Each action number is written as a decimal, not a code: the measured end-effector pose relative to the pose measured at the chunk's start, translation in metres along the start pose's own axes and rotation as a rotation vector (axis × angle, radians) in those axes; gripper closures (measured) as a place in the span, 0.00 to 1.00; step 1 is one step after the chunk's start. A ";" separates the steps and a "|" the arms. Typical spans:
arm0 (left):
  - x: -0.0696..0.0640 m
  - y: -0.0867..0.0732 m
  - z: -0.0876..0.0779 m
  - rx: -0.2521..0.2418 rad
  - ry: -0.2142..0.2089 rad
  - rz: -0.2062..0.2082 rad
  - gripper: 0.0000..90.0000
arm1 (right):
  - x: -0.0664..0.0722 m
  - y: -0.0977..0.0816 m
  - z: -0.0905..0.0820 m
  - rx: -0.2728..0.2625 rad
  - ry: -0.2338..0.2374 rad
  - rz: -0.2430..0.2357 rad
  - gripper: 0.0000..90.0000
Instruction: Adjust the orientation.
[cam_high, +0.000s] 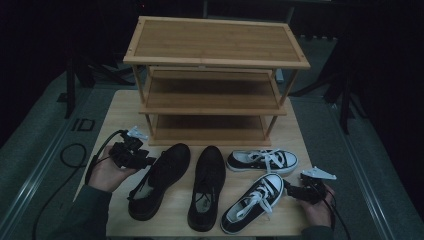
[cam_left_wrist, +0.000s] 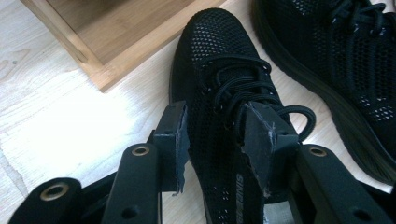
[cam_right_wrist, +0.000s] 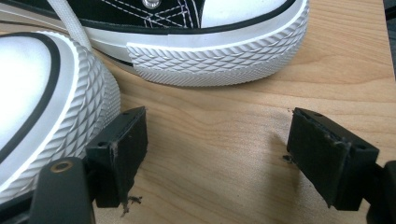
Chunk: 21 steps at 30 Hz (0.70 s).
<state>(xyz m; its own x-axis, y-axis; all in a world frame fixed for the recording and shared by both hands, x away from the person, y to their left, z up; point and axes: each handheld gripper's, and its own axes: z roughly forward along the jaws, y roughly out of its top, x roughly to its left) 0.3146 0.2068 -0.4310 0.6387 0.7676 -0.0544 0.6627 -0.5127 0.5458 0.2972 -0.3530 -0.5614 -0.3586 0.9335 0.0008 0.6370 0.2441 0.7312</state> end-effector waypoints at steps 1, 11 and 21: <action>0.000 0.000 -0.001 0.000 -0.001 0.001 0.66 | 0.000 0.000 0.000 0.000 0.000 0.000 0.22; -0.008 -0.002 -0.006 0.005 -0.017 0.024 0.66 | 0.000 0.000 0.000 0.000 0.000 -0.001 0.22; -0.015 -0.005 -0.009 0.012 -0.027 0.042 0.65 | 0.000 0.000 0.000 0.000 0.001 -0.002 0.22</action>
<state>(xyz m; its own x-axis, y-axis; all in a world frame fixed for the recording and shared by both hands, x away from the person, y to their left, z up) 0.2982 0.2008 -0.4256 0.6761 0.7348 -0.0543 0.6397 -0.5489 0.5380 0.2973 -0.3529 -0.5615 -0.3608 0.9326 0.0000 0.6362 0.2462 0.7312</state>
